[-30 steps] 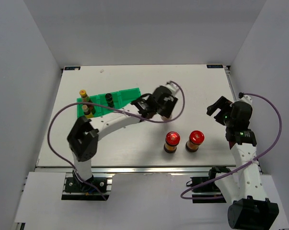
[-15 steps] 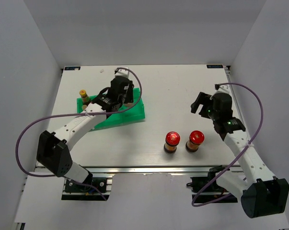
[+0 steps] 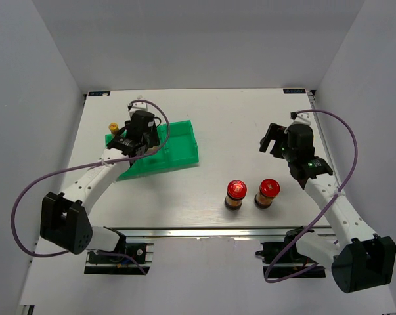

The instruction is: Organize the condiment bottles

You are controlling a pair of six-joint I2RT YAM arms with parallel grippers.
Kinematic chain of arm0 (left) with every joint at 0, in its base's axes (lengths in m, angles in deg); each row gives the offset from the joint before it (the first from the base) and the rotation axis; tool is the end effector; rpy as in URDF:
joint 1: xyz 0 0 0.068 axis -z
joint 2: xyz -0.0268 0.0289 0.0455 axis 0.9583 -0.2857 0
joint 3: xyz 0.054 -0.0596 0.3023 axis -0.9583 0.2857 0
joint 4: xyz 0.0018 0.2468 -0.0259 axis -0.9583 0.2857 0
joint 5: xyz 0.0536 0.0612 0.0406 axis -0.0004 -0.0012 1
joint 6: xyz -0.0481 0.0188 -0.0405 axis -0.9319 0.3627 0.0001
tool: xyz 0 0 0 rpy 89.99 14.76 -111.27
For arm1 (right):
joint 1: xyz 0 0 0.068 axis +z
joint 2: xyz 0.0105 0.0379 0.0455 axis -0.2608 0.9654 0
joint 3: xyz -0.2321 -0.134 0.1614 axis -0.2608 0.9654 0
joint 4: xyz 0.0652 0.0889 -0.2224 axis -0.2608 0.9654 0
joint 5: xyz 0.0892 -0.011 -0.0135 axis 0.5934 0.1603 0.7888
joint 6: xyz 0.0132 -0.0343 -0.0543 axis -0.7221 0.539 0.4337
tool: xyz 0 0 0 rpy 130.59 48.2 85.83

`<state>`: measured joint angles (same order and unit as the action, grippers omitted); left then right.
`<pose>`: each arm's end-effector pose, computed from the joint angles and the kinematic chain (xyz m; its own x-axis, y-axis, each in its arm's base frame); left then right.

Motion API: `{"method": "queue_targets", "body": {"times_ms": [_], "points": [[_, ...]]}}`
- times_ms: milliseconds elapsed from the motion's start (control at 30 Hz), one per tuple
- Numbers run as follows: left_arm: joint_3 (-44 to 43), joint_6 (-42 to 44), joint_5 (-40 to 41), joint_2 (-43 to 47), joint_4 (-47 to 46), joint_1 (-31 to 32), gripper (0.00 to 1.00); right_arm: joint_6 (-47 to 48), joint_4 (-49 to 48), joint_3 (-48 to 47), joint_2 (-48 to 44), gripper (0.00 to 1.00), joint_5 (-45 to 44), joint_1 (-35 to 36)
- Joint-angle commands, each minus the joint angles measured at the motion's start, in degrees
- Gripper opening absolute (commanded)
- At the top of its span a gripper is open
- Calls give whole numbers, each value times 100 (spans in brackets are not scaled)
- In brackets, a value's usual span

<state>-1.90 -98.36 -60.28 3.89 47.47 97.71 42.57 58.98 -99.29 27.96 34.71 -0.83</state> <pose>0.2703 -0.0981 0.3302 -0.5898 -0.1227 -0.7982 -0.1593 0.9866 -0.0340 0.2132 0.0446 0.3341 -0.4215 0.2483 -0.8722 0.0673 0.9677 0.2430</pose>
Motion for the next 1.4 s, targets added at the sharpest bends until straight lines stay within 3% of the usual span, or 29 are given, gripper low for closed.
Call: {"method": "queue_targets", "body": {"times_ms": [0,467,700,1033,1100,1267,1367], "points": [[-56,-51,-124,-119,-119,-67,43,83,-128,-150,-119,89,-198,22],[-109,-24,-238,-945,-330,-296,44,153,39,-88,-207,89,-180,22],[-83,-59,-335,-1060,-339,-357,68,293,267,-79,-303,89,-154,136],[49,-121,-414,-1042,-339,-419,71,293,346,-62,-576,89,4,154],[32,-112,-484,-999,-365,-428,75,311,425,-70,-593,90,22,162],[-100,-103,-563,-814,-383,-428,96,337,557,-132,-725,89,154,197],[-206,-60,-607,-595,-409,-419,98,268,767,-289,-734,89,224,259]]}}
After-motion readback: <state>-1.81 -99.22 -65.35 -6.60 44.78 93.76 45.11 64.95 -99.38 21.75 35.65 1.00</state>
